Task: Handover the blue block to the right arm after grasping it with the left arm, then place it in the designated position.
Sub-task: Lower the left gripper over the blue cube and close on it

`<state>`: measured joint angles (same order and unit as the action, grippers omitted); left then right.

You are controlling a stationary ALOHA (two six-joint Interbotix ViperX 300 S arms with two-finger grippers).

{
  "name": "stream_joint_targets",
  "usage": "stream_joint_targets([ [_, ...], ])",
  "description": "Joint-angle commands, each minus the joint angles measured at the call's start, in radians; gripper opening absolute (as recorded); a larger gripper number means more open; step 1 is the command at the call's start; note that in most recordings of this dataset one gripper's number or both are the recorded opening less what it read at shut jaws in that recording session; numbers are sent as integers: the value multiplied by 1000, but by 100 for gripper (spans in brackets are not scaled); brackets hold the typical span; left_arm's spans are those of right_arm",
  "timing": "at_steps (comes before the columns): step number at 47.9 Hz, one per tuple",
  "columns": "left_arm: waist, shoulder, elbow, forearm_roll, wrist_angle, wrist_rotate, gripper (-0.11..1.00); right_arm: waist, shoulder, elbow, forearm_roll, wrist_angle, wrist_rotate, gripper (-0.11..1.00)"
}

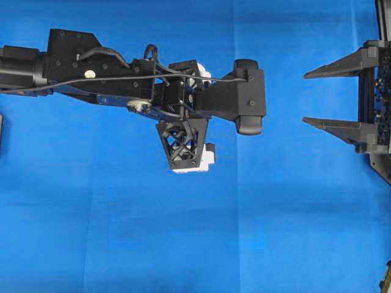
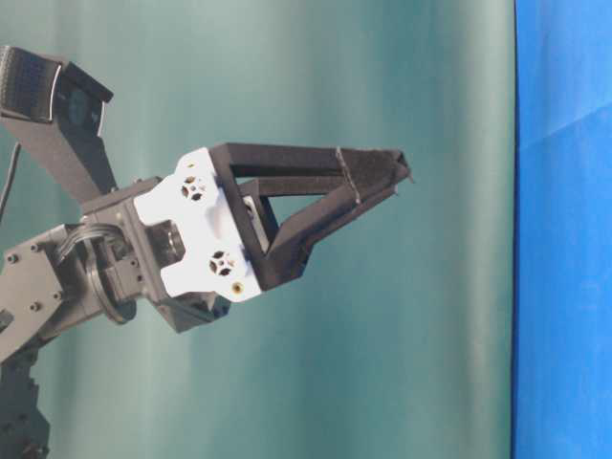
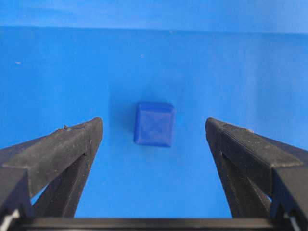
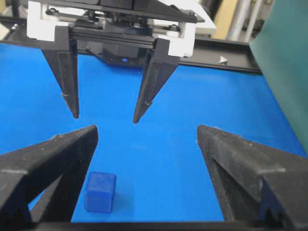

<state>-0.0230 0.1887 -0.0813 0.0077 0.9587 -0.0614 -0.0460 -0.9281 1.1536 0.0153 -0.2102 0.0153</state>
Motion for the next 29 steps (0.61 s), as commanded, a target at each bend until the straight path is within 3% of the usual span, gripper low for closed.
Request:
stream_joint_targets([
  [1, 0, -18, -3, 2, -11, -2, 91, 0, 3, -29, -2, -6, -2, 97],
  [16, 0, -20, 49, 2, -64, -2, 91, 0, 5, -29, 0, -2, -2, 97],
  [29, 0, -26, 218, 2, -296, 2, 92, -2, 5, -29, -2, 0, -2, 97],
])
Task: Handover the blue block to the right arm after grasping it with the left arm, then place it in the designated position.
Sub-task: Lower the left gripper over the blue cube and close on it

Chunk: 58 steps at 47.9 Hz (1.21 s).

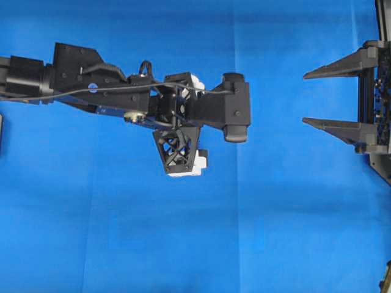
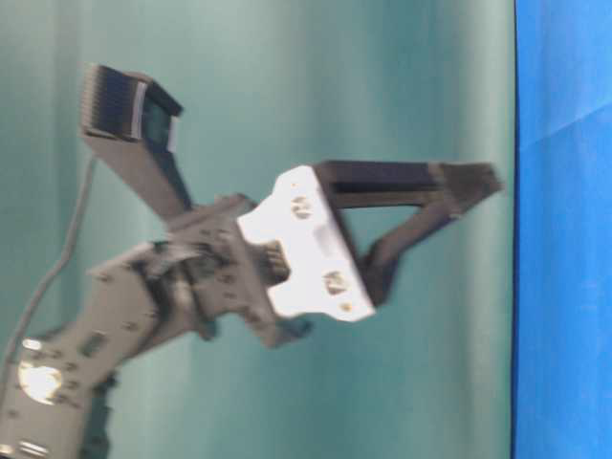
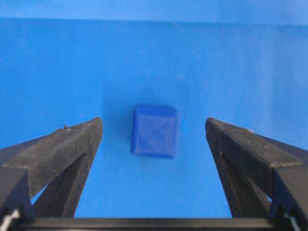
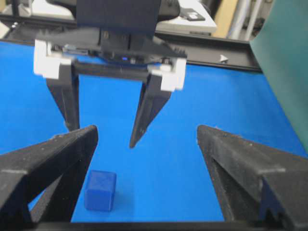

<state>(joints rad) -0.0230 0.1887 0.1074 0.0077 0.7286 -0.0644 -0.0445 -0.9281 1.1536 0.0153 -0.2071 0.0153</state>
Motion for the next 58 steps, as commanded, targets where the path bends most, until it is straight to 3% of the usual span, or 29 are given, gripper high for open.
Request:
stream_joint_targets([
  [1, 0, -26, 40, 3, -84, 5, 92, -2, 5, -29, 0, -5, -2, 97],
  [12, -2, -11, 138, 2, -238, -6, 92, -2, 6, -29, 0, -5, -2, 97],
  [36, -6, 133, 195, 2, -360, 5, 92, -6, 21, -23, 0, -5, -2, 97],
  [53, -8, 149, 206, 3, -367, 6, 90, -14, 26, -23, -2, -5, -2, 97],
  [58, -8, 147, 201, 3, -354, 6, 80, -14, 26, -21, 0, -5, -2, 97],
])
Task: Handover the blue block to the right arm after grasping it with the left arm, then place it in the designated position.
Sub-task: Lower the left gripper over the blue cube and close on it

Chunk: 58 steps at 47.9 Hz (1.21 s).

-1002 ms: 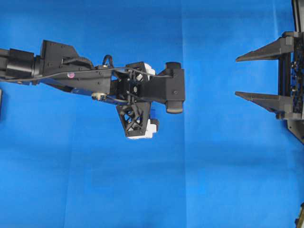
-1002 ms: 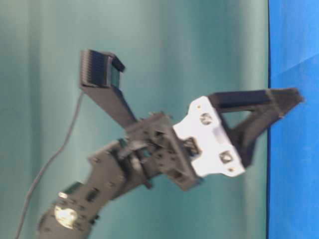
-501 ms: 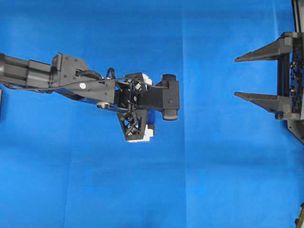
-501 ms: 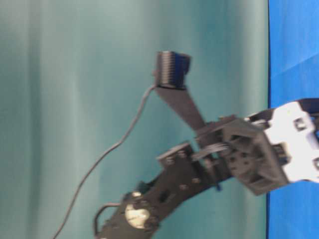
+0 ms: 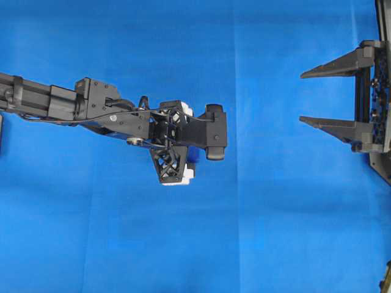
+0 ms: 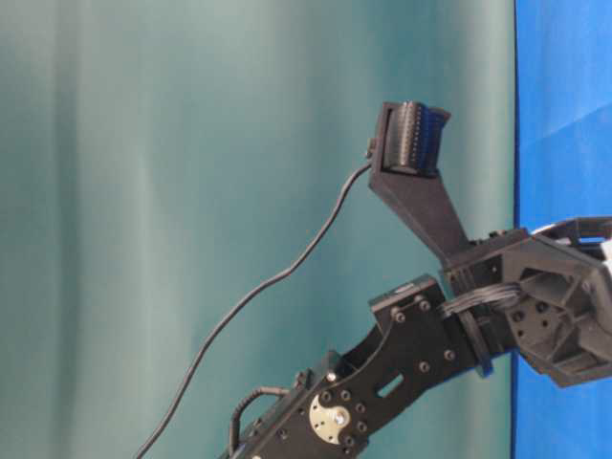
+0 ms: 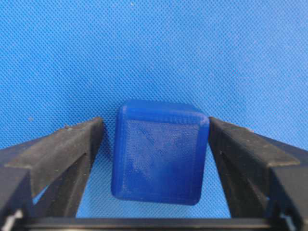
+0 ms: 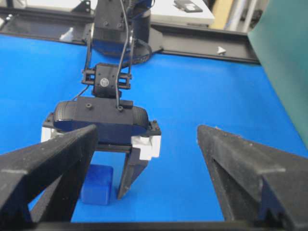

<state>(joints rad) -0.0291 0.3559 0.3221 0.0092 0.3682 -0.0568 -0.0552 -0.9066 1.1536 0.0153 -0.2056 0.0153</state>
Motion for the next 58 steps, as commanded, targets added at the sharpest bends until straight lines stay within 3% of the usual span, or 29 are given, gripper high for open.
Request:
stream_joint_targets([
  [1, -2, -23, -15, 0, 15, -2, 76, -3, 6, -21, 0, -5, -2, 97],
  [7, 0, -29, -21, 2, 63, -2, 45, -3, 6, -21, 0, -6, -2, 97],
  [31, 2, -63, -40, 0, 115, -3, 46, -3, 6, -21, 0, -5, -2, 97],
  [58, -5, -264, -140, 0, 365, -14, 46, -3, 8, -23, 0, 5, 0, 97],
])
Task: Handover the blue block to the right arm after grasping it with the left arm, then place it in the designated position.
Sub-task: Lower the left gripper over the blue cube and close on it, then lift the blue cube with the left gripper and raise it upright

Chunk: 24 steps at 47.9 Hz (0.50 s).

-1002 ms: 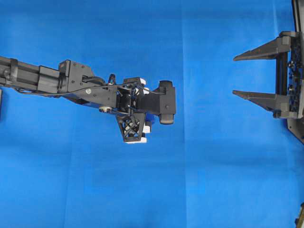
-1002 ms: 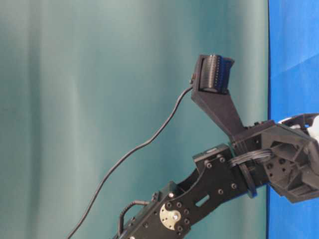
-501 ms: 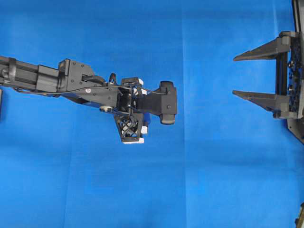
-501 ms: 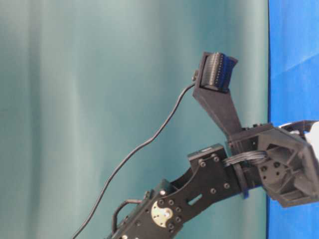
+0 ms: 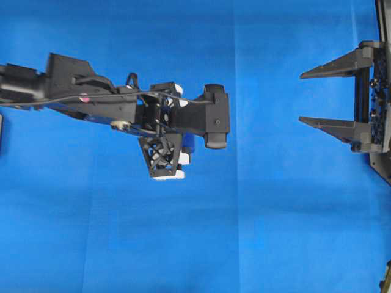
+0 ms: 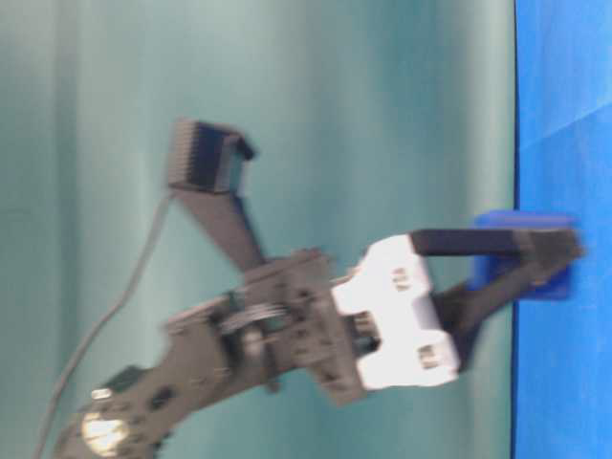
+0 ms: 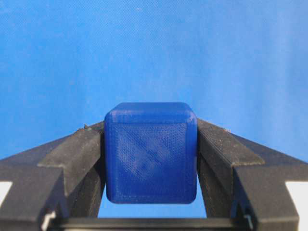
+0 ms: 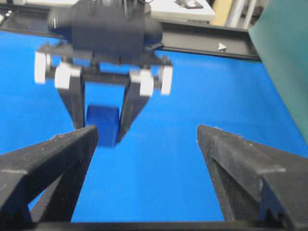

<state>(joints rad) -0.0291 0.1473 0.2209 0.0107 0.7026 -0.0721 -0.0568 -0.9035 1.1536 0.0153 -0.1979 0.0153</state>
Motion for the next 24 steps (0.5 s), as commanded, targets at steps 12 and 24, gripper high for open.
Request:
stream_joint_targets([
  [12, -5, -114, -150, -2, 189, 11, 46, -2, 5, -23, 0, -3, -2, 97],
  [24, -3, -158, -216, 0, 262, 14, 46, -2, 5, -23, 0, -3, -2, 97],
])
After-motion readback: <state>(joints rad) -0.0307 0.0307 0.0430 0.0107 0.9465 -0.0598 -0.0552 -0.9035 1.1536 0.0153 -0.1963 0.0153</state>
